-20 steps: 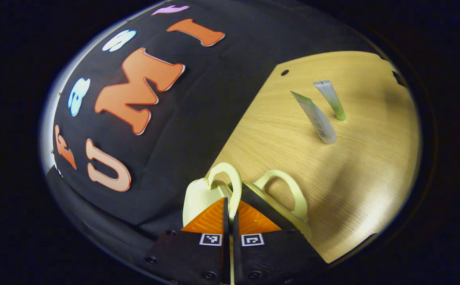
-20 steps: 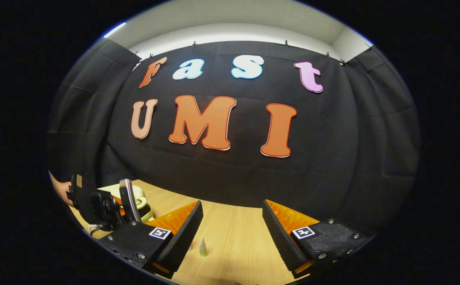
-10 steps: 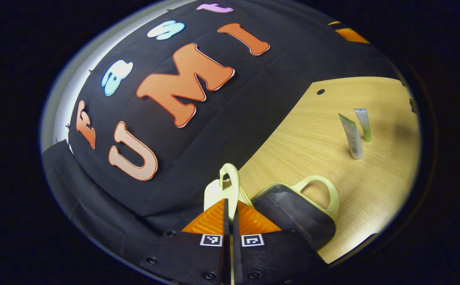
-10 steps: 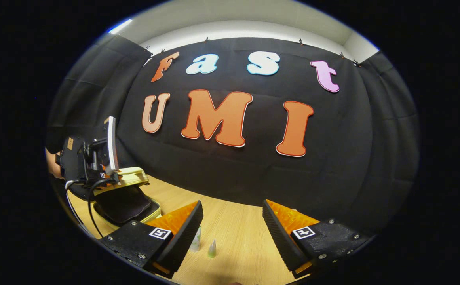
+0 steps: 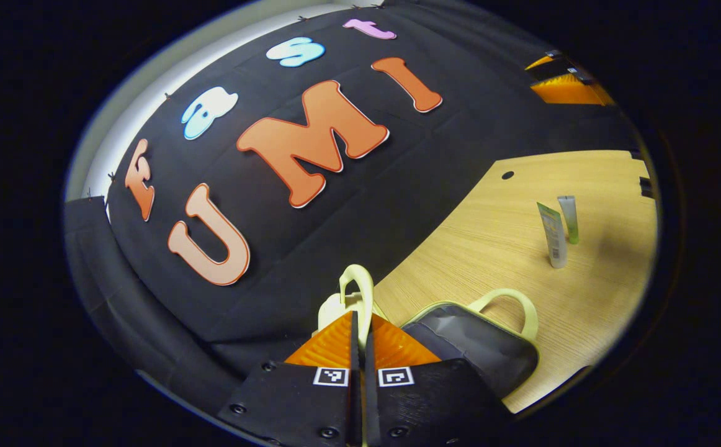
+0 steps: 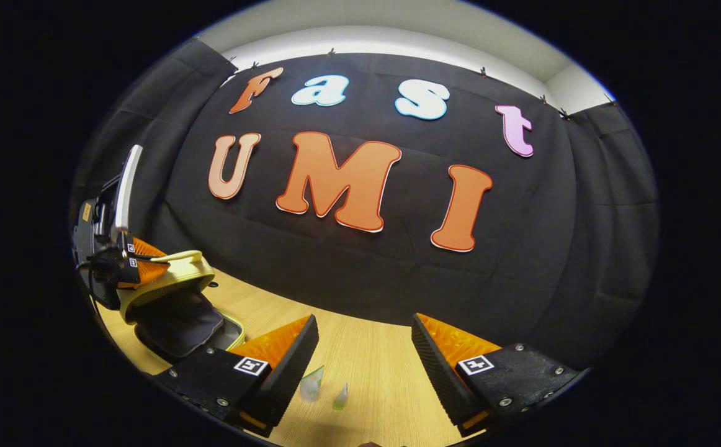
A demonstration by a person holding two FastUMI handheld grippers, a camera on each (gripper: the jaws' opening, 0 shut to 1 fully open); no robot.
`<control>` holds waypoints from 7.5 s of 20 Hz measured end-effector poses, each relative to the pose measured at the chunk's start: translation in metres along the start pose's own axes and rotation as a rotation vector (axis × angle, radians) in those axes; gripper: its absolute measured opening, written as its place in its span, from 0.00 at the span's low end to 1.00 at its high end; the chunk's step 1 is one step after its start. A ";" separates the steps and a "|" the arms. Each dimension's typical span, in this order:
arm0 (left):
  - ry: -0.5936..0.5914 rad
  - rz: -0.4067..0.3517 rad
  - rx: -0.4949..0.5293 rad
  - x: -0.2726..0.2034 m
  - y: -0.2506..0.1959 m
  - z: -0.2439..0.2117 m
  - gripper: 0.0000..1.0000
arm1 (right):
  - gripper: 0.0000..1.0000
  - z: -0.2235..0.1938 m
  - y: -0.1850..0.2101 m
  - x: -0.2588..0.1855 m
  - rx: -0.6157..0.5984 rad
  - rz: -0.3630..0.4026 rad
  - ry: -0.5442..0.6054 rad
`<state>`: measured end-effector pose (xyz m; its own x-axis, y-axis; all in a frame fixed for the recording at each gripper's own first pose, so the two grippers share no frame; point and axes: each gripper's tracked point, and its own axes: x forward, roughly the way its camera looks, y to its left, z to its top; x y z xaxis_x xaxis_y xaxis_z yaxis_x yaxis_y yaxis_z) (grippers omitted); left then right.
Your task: First open the suitcase, pack the skin care products into it, and then close the suitcase.
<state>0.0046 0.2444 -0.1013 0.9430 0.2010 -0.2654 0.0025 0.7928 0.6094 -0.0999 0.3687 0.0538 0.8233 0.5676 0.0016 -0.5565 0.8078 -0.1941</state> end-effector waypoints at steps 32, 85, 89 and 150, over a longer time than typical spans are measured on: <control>0.281 0.243 -0.672 -0.004 0.206 -0.322 0.03 | 0.95 0.019 0.061 0.030 0.076 -0.076 0.117; 0.081 -0.421 -0.589 0.112 -0.363 0.037 0.44 | 0.96 -0.270 0.014 0.056 0.071 0.398 0.393; 0.061 -0.371 -0.634 0.109 -0.337 0.046 0.41 | 0.95 -0.278 0.028 0.066 0.084 0.438 0.408; 0.781 -0.527 -0.821 0.048 -0.123 -0.228 0.41 | 0.32 -0.109 0.276 0.020 0.146 0.441 0.469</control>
<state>-0.0261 0.2879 -0.3594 0.4404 -0.1849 -0.8785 -0.1534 0.9487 -0.2765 -0.2250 0.5855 -0.1065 0.4579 0.7473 -0.4815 -0.8347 0.5478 0.0563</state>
